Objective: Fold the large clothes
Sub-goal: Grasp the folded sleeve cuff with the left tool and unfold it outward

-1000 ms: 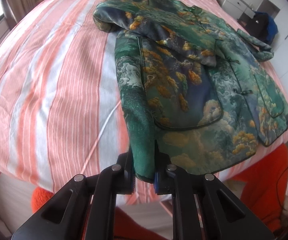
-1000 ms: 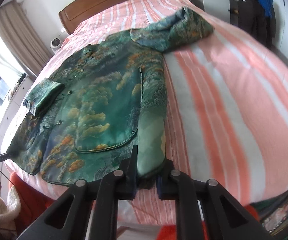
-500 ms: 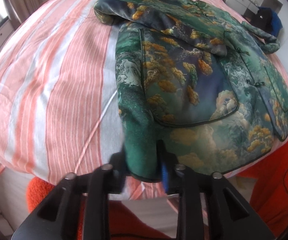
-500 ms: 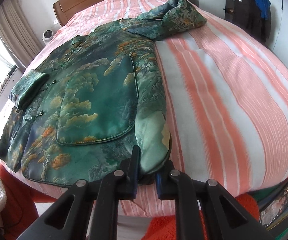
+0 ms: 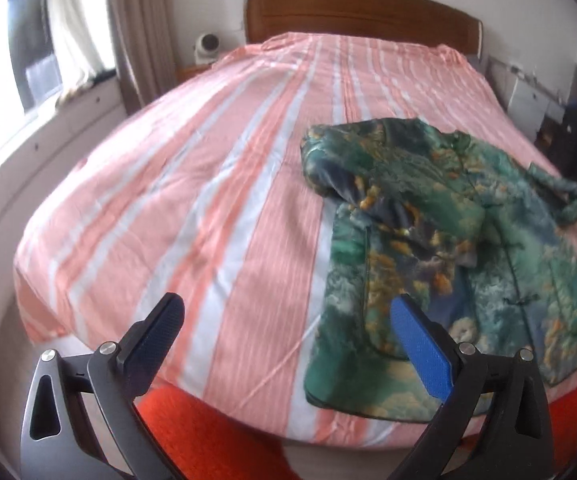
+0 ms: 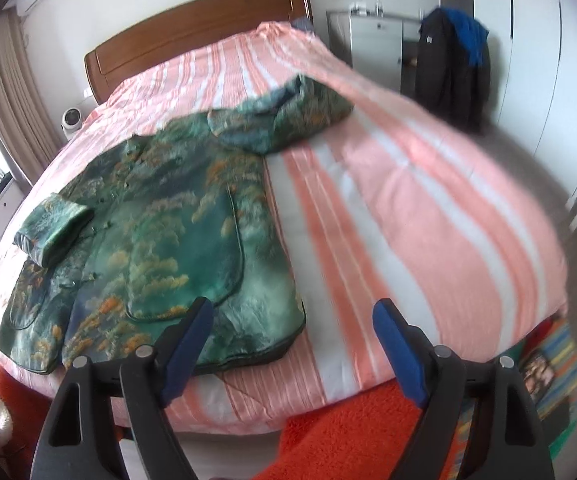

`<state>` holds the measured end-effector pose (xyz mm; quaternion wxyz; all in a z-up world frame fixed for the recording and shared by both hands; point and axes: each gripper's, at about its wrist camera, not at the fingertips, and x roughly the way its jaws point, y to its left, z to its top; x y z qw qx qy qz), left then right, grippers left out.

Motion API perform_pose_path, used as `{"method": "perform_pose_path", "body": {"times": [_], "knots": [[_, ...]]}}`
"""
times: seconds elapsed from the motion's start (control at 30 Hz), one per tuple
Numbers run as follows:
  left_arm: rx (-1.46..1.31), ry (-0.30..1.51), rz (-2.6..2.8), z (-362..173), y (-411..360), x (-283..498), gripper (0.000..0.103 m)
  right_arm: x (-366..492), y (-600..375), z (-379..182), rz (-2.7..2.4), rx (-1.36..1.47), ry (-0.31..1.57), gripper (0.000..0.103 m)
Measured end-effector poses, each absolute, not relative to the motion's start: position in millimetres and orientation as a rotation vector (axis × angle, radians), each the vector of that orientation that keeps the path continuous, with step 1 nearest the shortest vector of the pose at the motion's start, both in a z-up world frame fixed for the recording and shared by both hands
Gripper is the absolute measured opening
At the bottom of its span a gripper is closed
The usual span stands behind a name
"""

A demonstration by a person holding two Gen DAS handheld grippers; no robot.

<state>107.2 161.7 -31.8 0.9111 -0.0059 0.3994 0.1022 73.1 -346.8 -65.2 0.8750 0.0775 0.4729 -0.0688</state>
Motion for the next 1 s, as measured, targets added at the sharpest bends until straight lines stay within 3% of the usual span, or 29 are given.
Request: {"method": "perform_pose_path", "body": {"times": [0.23,0.47,0.53,0.57,0.6,0.73,0.83,1.0], "knots": [[0.532,0.819,-0.22,-17,56,148,0.103,68,-311,-61,-0.084,0.142,0.967,0.086],[0.637,0.98,-0.421,-94,-18,232,0.102,53,-280,-68,-0.012,0.154,0.986,0.086],[0.567,1.05,-0.365,-112,-10,261,0.078,44,-275,-69,0.004,0.157,0.994,0.086],[0.49,1.099,-0.357,-117,-1,273,0.041,40,-273,-70,0.006,0.154,0.997,0.086],[0.402,1.134,-0.367,-115,9,278,0.017,36,-272,-71,0.005,0.148,1.0,0.086],[0.143,0.989,-0.329,-57,67,270,0.016,22,-271,-75,-0.009,0.121,1.004,0.086],[-0.056,0.879,-0.203,-8,152,254,0.015,21,-272,-73,-0.011,0.125,0.989,0.086],[-0.363,0.773,0.19,9,321,216,0.019,31,-259,-70,0.035,0.111,0.952,0.086]]}}
